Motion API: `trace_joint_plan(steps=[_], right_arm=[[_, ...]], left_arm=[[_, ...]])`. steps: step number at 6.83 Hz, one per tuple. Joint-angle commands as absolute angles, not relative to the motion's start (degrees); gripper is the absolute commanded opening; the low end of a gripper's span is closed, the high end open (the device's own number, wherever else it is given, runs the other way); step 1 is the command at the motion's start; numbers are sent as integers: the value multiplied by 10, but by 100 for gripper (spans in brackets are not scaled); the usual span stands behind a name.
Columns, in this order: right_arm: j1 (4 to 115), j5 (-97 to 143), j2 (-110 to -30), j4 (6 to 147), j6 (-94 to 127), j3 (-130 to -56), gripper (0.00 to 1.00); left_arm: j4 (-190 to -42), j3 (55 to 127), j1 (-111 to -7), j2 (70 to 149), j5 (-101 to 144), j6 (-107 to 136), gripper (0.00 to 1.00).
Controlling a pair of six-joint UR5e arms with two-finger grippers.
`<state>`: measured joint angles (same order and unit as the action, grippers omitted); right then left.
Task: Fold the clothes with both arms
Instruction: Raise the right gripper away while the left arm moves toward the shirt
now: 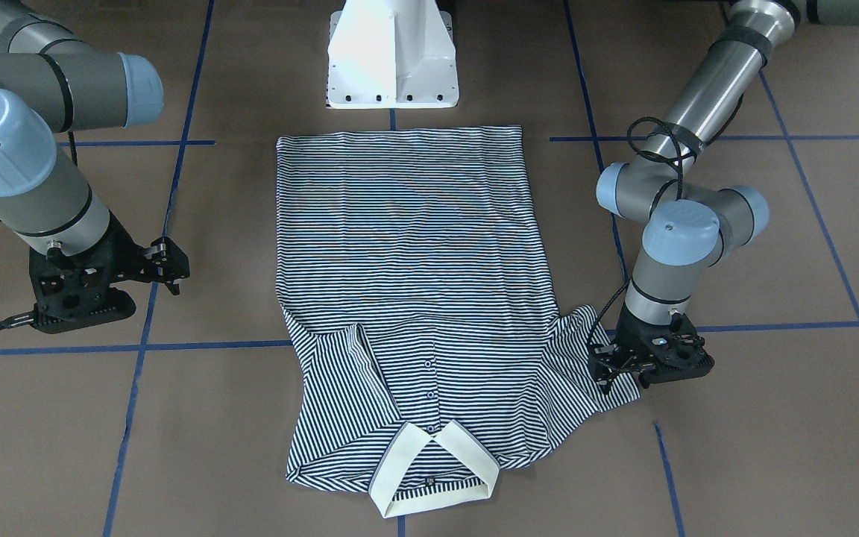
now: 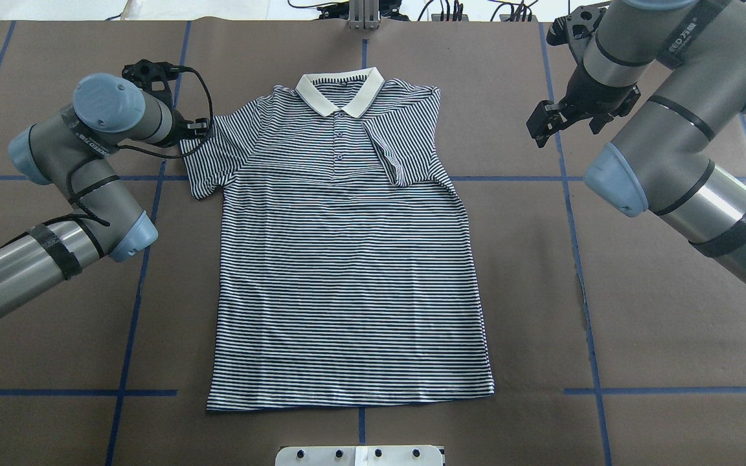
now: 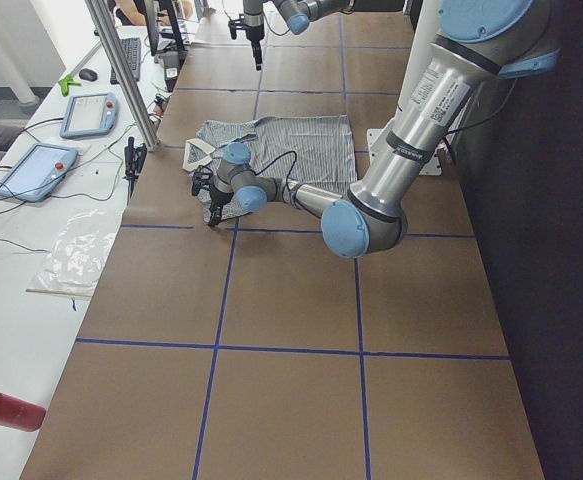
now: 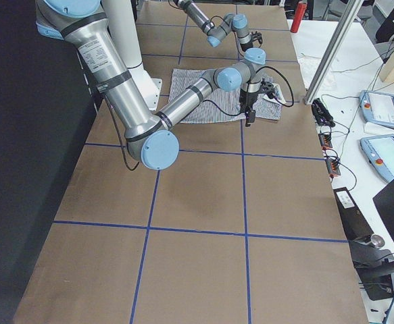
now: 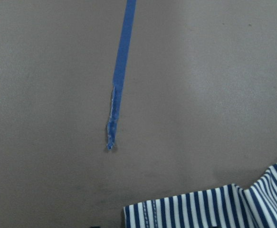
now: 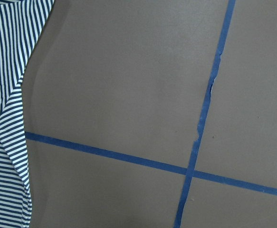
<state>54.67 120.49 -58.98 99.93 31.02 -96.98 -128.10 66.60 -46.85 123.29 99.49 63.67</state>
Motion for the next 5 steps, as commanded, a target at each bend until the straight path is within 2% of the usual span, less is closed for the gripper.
trace_joint_plan(steps=[1,2,4,5], right_arm=[[547,1205,-590,999,310,-969,100],[547,1205,-590,999,310,-968,100],[547,1204,-592,999,310,-966,100],[547,1204,-593,999,310,-964,100]], left_arm=[[-1281,666,-468,1241,996,635,4],[-1281,666,-468,1244,995,635,0],[-1272,672,-469,1254,1001,637,0],[-1228,707,-470,1263,1002,640,0]])
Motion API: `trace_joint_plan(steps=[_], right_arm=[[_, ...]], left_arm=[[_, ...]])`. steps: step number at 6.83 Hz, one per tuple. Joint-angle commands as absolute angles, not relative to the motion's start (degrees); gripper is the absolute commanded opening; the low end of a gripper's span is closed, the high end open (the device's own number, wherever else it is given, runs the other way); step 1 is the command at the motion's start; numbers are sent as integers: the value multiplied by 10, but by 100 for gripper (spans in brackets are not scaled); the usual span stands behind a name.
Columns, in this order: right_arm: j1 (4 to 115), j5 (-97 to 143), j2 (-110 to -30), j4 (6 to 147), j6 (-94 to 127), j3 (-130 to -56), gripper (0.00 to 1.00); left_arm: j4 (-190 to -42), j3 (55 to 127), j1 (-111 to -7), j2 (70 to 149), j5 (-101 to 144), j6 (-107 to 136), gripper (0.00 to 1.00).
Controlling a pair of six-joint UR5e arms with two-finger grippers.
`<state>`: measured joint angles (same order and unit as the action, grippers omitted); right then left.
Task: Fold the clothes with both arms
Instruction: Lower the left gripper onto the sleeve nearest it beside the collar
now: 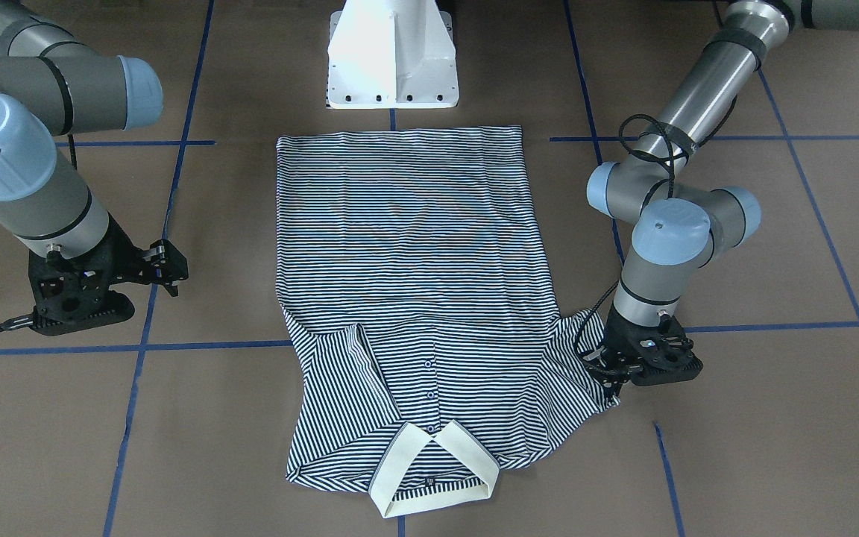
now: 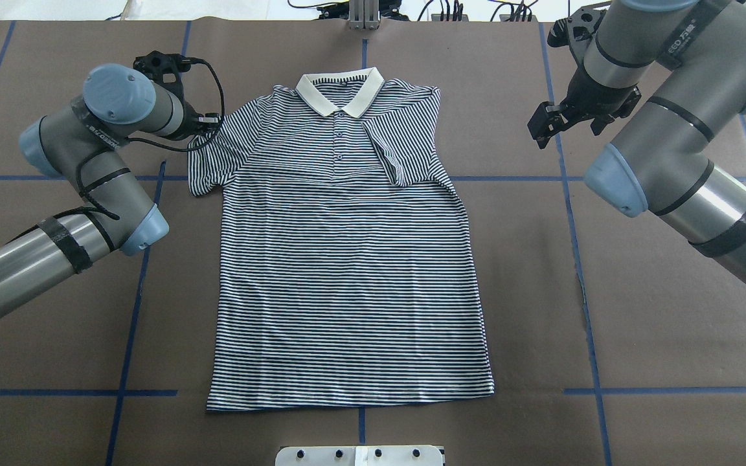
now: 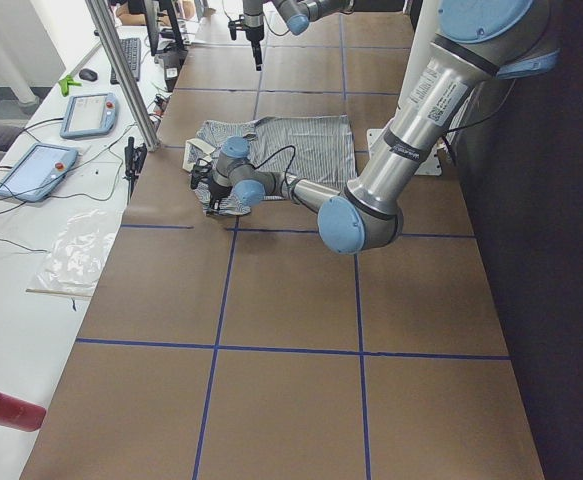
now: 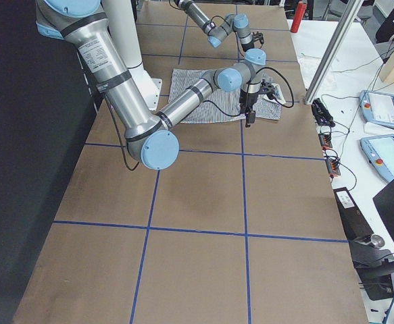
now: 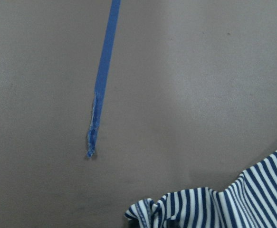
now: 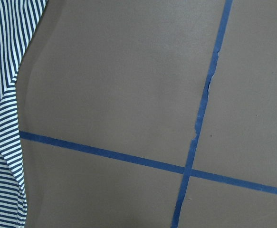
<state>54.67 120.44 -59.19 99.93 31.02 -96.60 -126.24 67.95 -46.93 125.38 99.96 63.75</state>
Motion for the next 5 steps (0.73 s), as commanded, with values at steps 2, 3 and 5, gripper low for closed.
trace_joint_plan(steps=[2,3,5], right_arm=[[546,1205,-594,999,310,-962,100],[547,1204,-594,999,310,-961,100],[547,1204,-594,999,310,-960,100]], left_arm=[[-1122,744,-468,1312,1002,729,0],[-1125,740,-437,1326,999,816,0],[-1149,658,-410,1393,997,923,0]])
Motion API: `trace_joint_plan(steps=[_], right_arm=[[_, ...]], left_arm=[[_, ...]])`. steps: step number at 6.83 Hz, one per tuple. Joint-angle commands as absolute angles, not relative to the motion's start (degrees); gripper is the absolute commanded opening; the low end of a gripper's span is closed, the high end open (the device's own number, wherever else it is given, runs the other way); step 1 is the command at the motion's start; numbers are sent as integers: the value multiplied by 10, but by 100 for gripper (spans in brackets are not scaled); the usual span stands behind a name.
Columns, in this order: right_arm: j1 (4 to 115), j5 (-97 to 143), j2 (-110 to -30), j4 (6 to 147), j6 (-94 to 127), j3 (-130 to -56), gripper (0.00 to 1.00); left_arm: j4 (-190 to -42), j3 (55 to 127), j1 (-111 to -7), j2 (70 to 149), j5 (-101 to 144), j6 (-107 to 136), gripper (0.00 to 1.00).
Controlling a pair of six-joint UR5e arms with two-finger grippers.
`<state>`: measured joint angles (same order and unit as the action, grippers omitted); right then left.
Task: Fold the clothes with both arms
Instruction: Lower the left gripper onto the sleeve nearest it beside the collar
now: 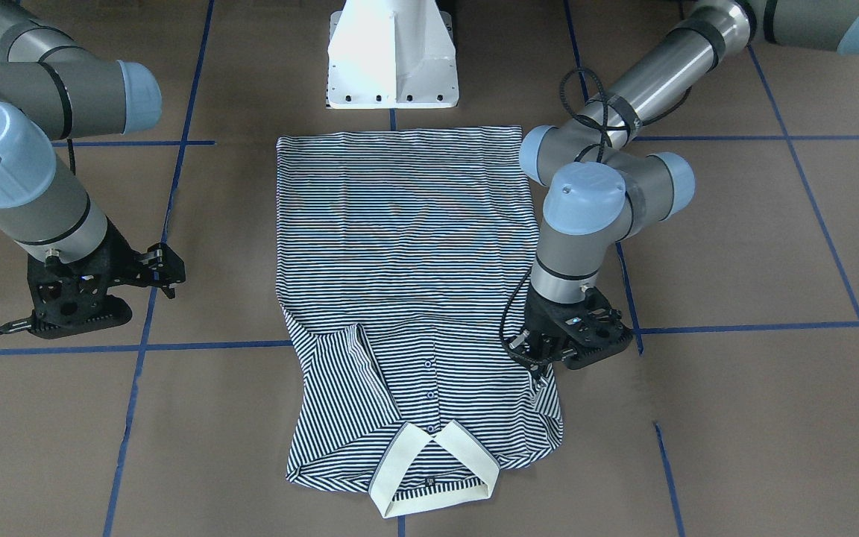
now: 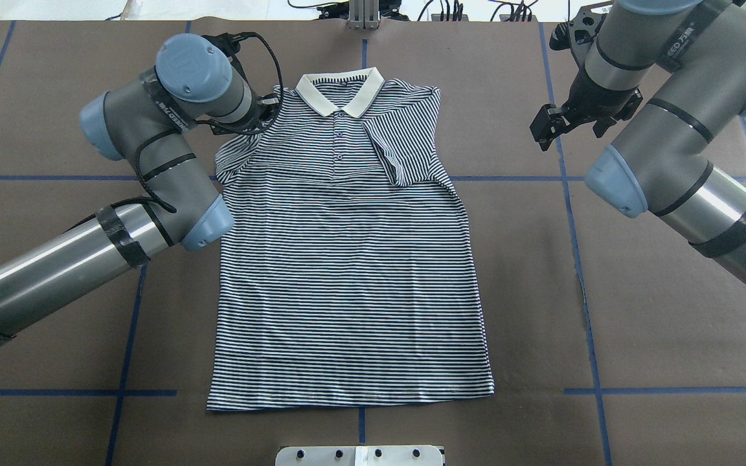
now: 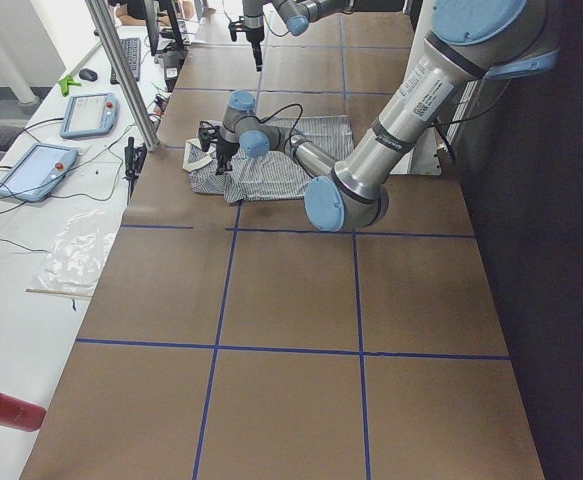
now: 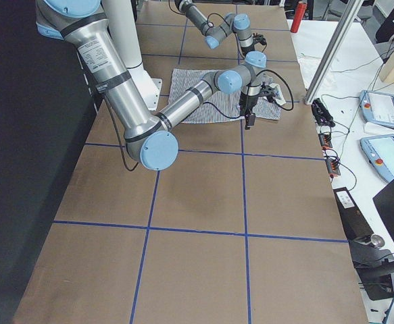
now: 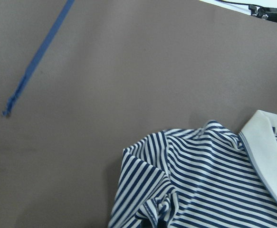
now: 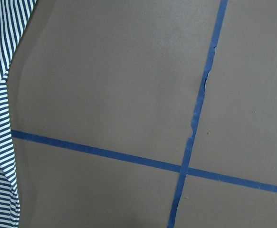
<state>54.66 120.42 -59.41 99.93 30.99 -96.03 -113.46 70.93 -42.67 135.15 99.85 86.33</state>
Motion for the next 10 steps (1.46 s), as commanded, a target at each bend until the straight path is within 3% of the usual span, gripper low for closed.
trace_joint_plan(steps=[1,2,6,8,10], right_arm=[[547,1204,-594,999,311,-960,100],[547,1204,-594,999,312,-961,100],[546,1204,-594,999,312,-960,100],[545,1204,-593,998,315,-960,100],[545,1204,-592,995,316,-960,100]], left_arm=[[-1195,617,-410,1406,996,953,1],[-1208,613,-410,1403,995,930,99],[-1204,630,-424,1384,999,821,100],[-1201,721,-430,1307,1002,778,100],[-1208,726,-426,1298,1001,781,100]])
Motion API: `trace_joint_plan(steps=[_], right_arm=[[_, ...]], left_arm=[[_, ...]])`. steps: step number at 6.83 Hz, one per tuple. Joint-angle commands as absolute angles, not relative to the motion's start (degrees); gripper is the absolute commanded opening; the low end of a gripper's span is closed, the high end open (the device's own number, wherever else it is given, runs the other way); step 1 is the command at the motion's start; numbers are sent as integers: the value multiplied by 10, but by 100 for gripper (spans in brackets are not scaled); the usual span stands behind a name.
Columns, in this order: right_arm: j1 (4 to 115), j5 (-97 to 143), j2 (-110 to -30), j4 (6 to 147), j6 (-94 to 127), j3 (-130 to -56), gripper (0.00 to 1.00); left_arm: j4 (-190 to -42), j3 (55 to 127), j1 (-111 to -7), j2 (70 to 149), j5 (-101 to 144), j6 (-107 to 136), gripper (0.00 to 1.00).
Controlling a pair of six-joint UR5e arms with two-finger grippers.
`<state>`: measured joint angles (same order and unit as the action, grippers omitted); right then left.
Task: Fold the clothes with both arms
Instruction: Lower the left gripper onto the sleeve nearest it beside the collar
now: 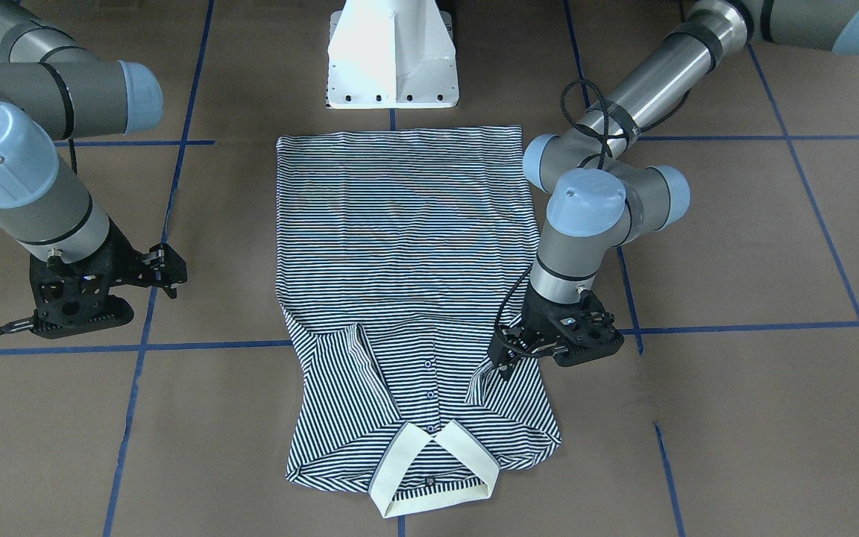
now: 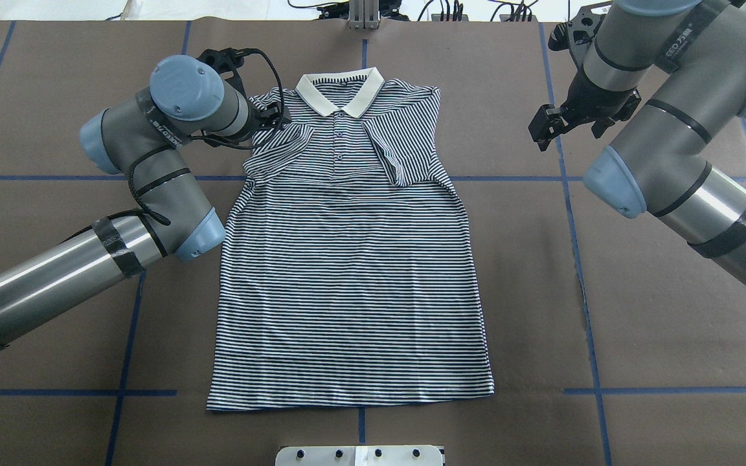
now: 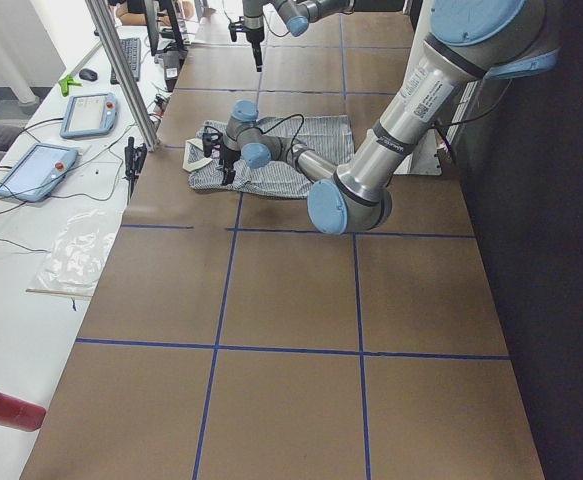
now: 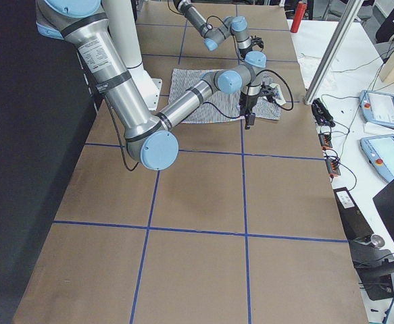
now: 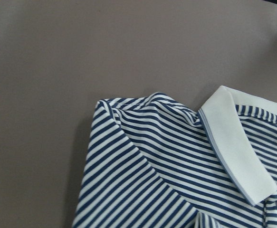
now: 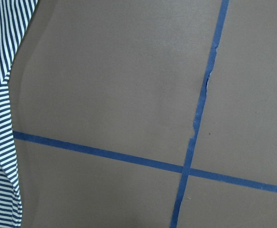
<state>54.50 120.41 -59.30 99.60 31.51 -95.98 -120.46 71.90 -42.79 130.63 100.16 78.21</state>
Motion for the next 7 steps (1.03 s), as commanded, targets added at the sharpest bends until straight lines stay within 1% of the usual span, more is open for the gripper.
trace_joint_plan(steps=[1,7], right_arm=[[545,1205,-592,995,316,-960,100],[544,1204,-589,995,320,-960,100]], left_arm=[[-1208,726,-424,1298,1001,787,100],[-1208,716,-411,1294,1001,796,100]])
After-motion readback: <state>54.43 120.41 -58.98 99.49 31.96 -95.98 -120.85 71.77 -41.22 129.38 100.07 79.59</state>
